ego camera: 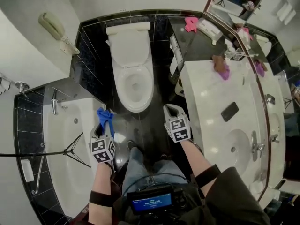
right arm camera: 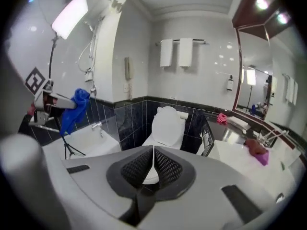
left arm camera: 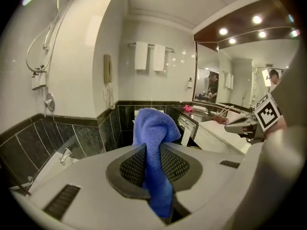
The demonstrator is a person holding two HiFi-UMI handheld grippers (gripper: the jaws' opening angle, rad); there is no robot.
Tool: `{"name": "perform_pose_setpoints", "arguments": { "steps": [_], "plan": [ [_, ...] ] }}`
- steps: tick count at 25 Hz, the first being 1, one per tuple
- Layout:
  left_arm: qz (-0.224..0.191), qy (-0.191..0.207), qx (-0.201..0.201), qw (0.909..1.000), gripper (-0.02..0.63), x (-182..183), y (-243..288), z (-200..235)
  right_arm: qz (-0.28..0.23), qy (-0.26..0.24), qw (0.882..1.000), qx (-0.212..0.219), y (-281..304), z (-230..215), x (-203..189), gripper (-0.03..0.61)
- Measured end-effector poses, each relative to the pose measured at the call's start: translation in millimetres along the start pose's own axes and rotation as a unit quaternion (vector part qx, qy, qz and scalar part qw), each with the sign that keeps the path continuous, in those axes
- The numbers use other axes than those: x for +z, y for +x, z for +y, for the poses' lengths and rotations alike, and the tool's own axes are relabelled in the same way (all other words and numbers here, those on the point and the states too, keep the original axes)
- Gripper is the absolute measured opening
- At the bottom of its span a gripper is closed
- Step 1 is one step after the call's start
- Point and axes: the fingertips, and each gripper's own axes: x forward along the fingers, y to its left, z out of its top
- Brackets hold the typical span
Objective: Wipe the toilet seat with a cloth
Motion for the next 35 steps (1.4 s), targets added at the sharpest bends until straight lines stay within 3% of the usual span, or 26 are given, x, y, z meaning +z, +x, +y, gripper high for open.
{"name": "perform_pose_setpoints", "arguments": {
  "steps": [4,15,35],
  "plan": [
    [-0.010,-0.001,0.001,0.9999,0.069,13.9,-28.6,-1.1,-0.022,0.049,0.999,0.009,-39.4,-10.9,10.1,0.014],
    [-0.022,-0.020,0.004,0.9996,0.069,21.6,-63.3,-2.5,-0.043,0.054,0.997,0.026,-87.6,-0.8,4.8,0.014],
    [-0.010,-0.007,-0.006,0.9999,0.069,27.4,-33.8,14.3,-0.026,0.068,0.997,0.038,-49.0,12.2,6.5,0.014]
  ]
}}
